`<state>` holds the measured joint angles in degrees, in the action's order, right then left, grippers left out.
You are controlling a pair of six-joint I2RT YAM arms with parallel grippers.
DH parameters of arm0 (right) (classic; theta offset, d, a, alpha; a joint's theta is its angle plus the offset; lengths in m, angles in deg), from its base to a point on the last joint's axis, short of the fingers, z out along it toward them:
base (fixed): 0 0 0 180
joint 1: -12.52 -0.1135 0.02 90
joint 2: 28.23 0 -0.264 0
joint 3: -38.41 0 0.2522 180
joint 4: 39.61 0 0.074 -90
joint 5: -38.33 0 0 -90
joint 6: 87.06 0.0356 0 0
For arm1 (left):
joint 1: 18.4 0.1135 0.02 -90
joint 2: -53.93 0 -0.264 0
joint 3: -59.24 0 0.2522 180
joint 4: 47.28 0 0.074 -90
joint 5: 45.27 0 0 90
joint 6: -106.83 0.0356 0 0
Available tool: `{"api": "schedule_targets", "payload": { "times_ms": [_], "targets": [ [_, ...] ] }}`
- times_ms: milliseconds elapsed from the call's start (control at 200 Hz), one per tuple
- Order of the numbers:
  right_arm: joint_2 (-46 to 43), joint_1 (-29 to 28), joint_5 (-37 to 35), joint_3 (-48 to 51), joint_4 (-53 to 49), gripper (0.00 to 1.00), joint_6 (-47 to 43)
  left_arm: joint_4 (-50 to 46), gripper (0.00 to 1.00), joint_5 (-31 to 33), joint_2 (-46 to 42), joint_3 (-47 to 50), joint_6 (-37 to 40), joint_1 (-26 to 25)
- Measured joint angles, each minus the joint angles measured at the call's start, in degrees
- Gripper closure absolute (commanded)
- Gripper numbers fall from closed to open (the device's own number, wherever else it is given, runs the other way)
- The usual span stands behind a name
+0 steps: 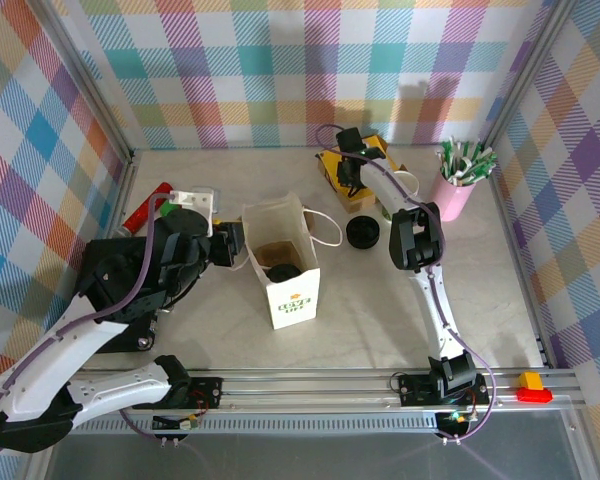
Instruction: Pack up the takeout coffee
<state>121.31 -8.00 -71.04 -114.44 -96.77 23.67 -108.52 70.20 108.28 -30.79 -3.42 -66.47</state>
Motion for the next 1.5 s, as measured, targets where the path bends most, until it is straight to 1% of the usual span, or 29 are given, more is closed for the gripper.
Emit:
{"api": "schedule_targets", "payload": {
  "times_ms": [175, 360, 450, 615, 815, 905, 985, 1095, 1190, 1270, 1385, 1500],
  "targets": [
    [-0.2, 0.1, 1.0, 0.0, 0.0, 0.84, 0.0, 0.0, 0.57, 0.3, -0.3, 0.0, 0.4, 0.0],
    [-2.9, 0.2, 2.3, 0.0, -0.6, 0.88, 0.0, 0.0, 0.57, 0.4, -0.8, 0.0, 0.4, 0.0],
    [-6.2, 0.2, 3.0, 0.0, -1.1, 0.92, -0.1, 0.0, 0.57, 0.4, -1.2, 0.0, 0.4, 0.0],
    [-14.3, 0.2, 5.3, 0.0, -1.7, 0.93, -0.2, -0.1, 0.55, 0.3, -1.5, 0.0, 0.4, 0.0],
    [-24.8, 0.2, 11.6, 0.1, -5.0, 0.95, 1.0, -0.3, 0.51, -0.6, -1.0, 0.0, -0.1, 0.0],
    [-30.4, 0.2, 16.2, 2.1, -5.8, 0.95, 2.1, -0.5, 0.49, -1.1, 0.0, 0.0, -1.1, 0.0],
    [-35.9, 0.2, 22.4, 5.2, -6.0, 0.95, 3.3, -0.6, 0.49, -1.9, 1.3, 0.1, -2.3, 0.0],
    [-42.6, 0.2, 33.7, 8.5, -5.0, 0.95, 6.4, -0.6, 0.49, -2.7, 2.3, 0.8, -4.5, 0.0],
    [-48.2, -0.2, 45.0, 13.4, -1.4, 0.95, 12.0, -0.5, 0.49, -3.6, 2.3, 1.8, -6.2, 0.1],
    [-51.1, -1.2, 52.3, 16.0, 0.4, 0.94, 16.0, -0.4, 0.49, -3.9, 2.1, 2.6, -7.7, 0.2],
    [-54.5, -4.5, 58.9, 20.8, 3.1, 0.92, 19.7, -0.4, 0.49, -3.5, 0.8, 4.6, -9.9, 0.2],
    [-59.8, -7.5, 62.9, 29.8, 6.9, 0.99, 23.6, -0.6, 0.49, -2.2, -1.7, 6.2, -11.5, 0.2]
  ]
}}
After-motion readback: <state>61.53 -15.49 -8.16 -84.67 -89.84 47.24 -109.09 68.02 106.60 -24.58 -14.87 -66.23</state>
